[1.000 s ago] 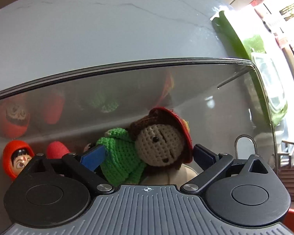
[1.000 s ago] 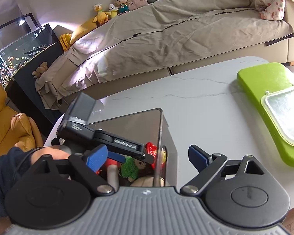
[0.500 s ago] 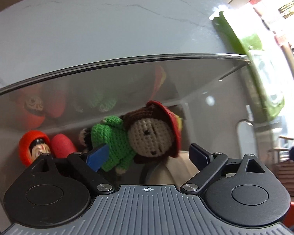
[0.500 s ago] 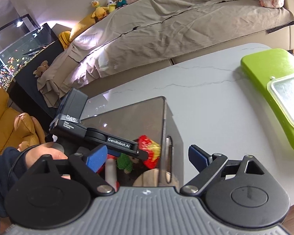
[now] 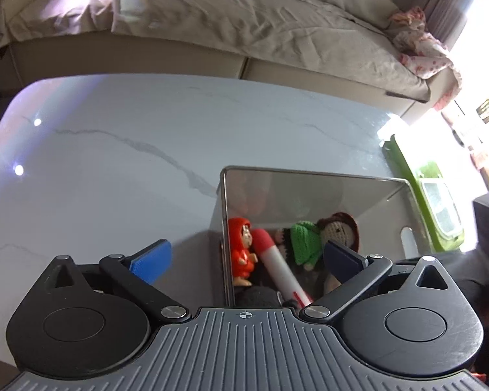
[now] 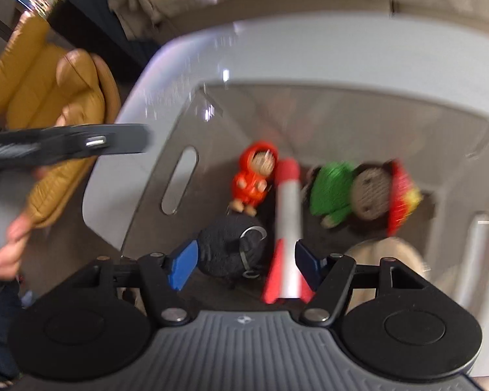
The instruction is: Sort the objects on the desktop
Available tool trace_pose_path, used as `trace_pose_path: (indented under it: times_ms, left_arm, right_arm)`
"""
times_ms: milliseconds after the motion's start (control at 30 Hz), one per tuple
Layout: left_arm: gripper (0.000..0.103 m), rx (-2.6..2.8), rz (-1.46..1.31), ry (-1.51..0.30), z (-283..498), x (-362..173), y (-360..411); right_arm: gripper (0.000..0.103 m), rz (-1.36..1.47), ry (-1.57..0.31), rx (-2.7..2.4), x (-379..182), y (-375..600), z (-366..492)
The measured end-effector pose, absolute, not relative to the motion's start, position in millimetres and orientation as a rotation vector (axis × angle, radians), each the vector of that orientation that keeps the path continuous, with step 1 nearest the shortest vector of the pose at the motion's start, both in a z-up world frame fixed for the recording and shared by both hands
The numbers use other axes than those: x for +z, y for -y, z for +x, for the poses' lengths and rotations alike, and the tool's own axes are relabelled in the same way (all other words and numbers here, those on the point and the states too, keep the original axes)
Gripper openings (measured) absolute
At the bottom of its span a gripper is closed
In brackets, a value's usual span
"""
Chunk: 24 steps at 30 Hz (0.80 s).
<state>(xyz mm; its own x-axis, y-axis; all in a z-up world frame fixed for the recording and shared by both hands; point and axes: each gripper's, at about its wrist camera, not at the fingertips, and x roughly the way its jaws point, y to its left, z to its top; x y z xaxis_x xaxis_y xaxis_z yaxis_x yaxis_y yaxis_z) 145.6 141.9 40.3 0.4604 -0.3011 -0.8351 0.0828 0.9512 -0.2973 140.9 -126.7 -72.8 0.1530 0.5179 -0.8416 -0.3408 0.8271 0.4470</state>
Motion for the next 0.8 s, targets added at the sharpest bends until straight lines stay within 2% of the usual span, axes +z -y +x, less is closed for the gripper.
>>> trace_pose_path:
  times_ms: [67, 233, 300, 433, 500, 533, 633, 700, 767, 800]
  left_arm:
    - [0.103, -0.273, -0.289, -1.101, 137.5, 4.8, -140.2]
    - [0.103, -0.244, -0.308, -1.087, 125.1, -15.0, -166.1]
    - [0.103, -0.221, -0.313, -1.081, 129.3, -25.7, -170.4]
    - [0.103, -0.209, -0.324, -1.113, 130.4, -39.2, -177.0]
    - [0.103, -0.213, -0.322, -1.122, 130.7, -41.7, -174.4]
    - [0.103, -0.22, -0.325, -1.116, 132.0, -40.5, -170.9]
    - [0.103, -0.26, -0.35, -1.066, 130.1, -28.6, -156.5]
    - [0.103, -0.294, -0.348, -1.012, 127.9, -15.3, -141.1]
    - [0.103, -0.328, -0.349, -0.96, 126.8, -1.6, -124.6]
    - [0.103, -0.348, -0.357, -0.94, 128.9, 5.2, -113.3]
  right_arm:
    - [0.069, 0.158, -1.379, 0.605, -92.1, 105.0, 153.8]
    - [0.068, 0.14, -1.634, 0.562, -140.3, 50.6, 186.1]
    - [0.07, 0.12, -1.675, 0.555, -152.2, 31.8, 186.0]
    - [0.064, -0.083, -1.553, 0.67, -138.0, 19.8, 172.6]
    - [0.065, -0.146, -1.535, 0.668, -132.5, 21.0, 165.8]
    - [0.072, -0.155, -1.533, 0.656, -130.5, 23.1, 163.5]
    - [0.072, -0.019, -1.45, 0.641, -105.8, 49.4, 157.7]
    - [0.074, 0.148, -1.295, 0.661, -70.3, 93.2, 144.9]
    - [0.09, 0.303, -1.104, 0.648, -33.2, 146.2, 130.3]
    - [0.095, 0.366, -1.008, 0.619, -19.7, 174.8, 120.9]
